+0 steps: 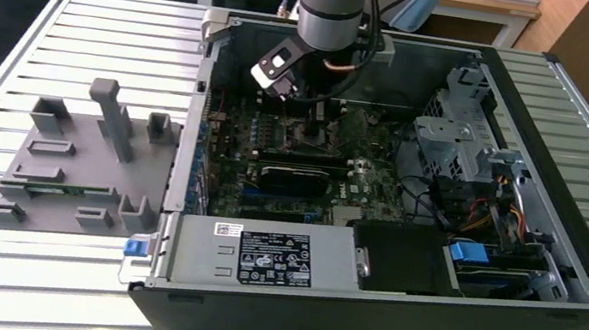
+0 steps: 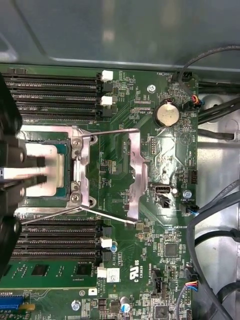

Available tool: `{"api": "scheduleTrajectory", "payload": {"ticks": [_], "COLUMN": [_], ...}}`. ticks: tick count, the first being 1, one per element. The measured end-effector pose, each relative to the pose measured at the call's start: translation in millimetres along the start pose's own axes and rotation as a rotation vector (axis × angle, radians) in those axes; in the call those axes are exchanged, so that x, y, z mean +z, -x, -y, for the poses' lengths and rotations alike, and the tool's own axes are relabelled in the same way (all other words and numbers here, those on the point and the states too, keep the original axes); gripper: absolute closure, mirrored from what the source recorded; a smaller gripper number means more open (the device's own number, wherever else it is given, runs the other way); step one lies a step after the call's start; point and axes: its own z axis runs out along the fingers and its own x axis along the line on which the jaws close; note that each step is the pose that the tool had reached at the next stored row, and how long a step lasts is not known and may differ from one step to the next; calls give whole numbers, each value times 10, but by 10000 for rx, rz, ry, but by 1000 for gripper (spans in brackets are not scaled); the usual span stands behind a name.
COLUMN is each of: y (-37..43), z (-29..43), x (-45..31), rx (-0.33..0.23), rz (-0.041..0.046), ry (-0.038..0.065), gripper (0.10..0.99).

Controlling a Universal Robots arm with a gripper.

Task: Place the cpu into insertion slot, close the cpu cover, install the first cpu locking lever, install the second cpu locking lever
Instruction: 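Place the cpu into insertion slot, then close the cpu cover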

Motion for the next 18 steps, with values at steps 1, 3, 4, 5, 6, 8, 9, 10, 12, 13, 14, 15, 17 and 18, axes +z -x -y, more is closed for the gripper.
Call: {"api": "scheduleTrajectory", "payload": {"ticks": [1, 3, 4, 5, 6, 8, 9, 10, 12, 13, 14, 15, 17, 18], "y": [0, 0, 0, 0, 0, 0, 0, 0, 0, 0, 0, 0, 1, 1], "z": [0, -1, -1, -1, -1, -1, -2, -2, -2, -2, -3, -3, -3, -4], "x": [-3, -8, -11, -14, -17, -24, -26, -28, -34, -37, -40, -43, -52, -59], "rx": [0, 0, 0, 0, 0, 0, 0, 0, 0, 0, 0, 0, 0, 0], "rz": [-1, 0, 1, 0, 0, 1, 0, -1, 0, 0, 1, 0, 2, 2], "ry": [1, 0, -1, -2, -3, -6, -5, -6, -7, -7, -8, -9, -14, -15], "gripper": [902, 961, 980, 980, 980, 980, 980, 980, 980, 980, 980, 980, 980, 980]}}
